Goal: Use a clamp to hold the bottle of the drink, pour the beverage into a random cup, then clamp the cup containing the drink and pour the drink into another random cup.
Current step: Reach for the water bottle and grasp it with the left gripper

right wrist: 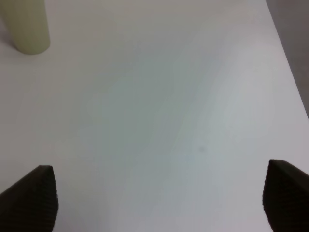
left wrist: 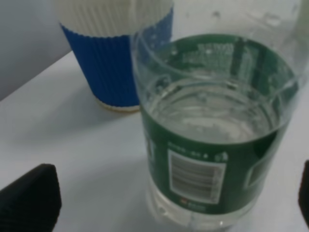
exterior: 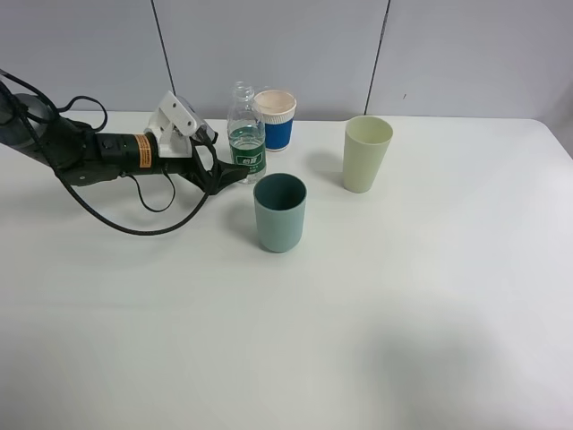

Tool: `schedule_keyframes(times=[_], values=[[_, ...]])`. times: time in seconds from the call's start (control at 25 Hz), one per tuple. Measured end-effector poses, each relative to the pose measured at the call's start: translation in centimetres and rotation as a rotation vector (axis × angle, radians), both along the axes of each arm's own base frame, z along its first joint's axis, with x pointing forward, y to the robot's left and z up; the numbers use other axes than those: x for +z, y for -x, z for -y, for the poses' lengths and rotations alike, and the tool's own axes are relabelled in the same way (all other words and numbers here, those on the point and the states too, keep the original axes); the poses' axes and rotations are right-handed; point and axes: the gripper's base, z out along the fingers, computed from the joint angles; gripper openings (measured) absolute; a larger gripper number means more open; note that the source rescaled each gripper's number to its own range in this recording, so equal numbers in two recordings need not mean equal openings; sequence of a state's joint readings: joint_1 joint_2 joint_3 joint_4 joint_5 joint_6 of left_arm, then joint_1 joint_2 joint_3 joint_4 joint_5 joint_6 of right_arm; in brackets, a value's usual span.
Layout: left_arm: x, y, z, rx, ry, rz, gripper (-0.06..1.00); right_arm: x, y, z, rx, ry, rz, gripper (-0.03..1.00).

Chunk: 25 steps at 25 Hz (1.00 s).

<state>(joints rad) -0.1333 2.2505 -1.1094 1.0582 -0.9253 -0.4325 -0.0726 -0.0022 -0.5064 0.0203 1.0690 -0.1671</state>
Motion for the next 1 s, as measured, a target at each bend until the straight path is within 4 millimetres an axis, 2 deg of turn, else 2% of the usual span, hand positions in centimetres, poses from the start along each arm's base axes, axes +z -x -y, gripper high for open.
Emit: schedule_keyframes(times=[0.36,0.52,0.8,1.0], values=[[0.3,-0.4,0.6,-0.036,-0.005,0.053,1.0,0.0,0.0,0.0,0.0,0.0,0.0,0.55],[0.8,-0.9,1.5,-0.065,-0.001,0.086,1.0,0.0,0.0,0.0,0.0,0.0,0.0,0.55],[-0.8,-1.2,2.9,-0.111,-0.003,0.079,1.0,0.0,0.0,0.0,0.0,0.0,0.0,0.55],[-1.0,-1.4,3.6,-0.125,-0.001,0.085,1.0,0.0,0.0,0.0,0.0,0.0,0.0,0.55]])
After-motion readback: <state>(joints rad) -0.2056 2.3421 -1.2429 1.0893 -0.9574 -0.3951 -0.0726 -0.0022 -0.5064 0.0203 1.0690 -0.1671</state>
